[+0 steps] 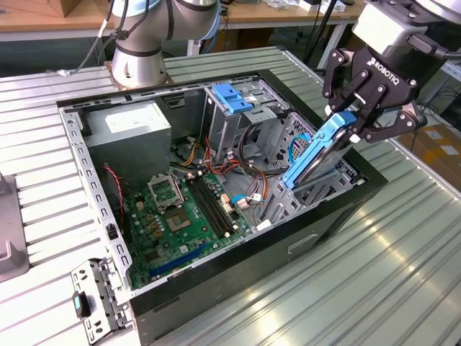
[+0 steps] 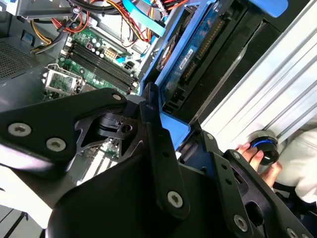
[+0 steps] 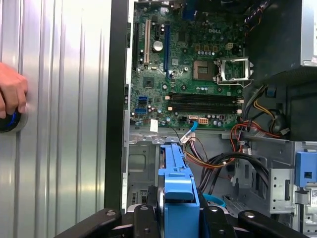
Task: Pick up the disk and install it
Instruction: 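Insert the disk into the insertion slot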
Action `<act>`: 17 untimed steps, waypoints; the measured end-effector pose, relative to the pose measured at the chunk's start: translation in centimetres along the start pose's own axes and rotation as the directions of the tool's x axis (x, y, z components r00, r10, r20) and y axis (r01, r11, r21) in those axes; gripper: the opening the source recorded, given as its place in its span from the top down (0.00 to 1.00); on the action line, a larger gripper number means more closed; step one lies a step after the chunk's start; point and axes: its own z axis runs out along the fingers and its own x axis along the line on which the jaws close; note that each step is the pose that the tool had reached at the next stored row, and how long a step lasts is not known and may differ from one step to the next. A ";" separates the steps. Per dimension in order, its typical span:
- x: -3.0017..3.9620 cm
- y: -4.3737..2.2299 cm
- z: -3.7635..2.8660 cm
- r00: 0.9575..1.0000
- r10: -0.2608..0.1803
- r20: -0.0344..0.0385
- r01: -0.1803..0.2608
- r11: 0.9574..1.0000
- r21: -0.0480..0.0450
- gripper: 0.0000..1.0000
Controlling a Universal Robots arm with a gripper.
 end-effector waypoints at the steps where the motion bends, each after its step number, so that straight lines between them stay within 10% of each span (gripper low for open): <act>1: 0.01 0.00 0.10 1.000 0.000 0.000 0.000 1.000 0.000 0.63; 17: 0.02 -0.01 0.24 1.000 0.000 0.000 0.000 1.000 0.000 0.56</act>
